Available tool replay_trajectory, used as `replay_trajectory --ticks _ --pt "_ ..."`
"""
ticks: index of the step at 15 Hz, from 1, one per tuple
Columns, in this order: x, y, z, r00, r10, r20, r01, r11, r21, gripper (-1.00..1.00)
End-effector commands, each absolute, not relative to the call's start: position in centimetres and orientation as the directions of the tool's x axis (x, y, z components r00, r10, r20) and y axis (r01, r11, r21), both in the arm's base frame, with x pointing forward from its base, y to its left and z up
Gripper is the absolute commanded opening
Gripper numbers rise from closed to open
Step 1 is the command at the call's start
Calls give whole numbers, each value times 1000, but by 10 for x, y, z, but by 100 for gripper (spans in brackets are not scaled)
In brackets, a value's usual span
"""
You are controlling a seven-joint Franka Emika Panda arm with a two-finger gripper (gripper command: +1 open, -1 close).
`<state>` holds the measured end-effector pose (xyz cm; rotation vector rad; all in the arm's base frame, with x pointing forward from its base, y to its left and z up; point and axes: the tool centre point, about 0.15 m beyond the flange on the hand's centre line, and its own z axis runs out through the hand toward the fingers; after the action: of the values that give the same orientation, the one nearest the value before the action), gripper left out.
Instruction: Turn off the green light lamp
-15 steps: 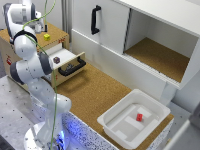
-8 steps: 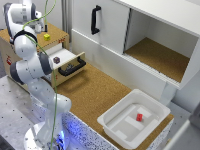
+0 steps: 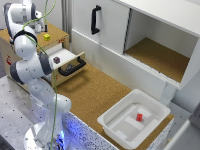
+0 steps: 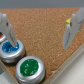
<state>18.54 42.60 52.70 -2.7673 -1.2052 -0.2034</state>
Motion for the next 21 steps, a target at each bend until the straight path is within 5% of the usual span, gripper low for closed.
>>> replay_trajectory --ticks 1,10,17,21 --pt "199 447 528 754 638 156 655 -747 -115 100" --pt "281 507 522 661 734 155 750 -653 -103 100" --pt "332 516 513 443 895 44 891 -445 85 100" --pt "350 507 497 322 947 -16 944 -319 87 100"
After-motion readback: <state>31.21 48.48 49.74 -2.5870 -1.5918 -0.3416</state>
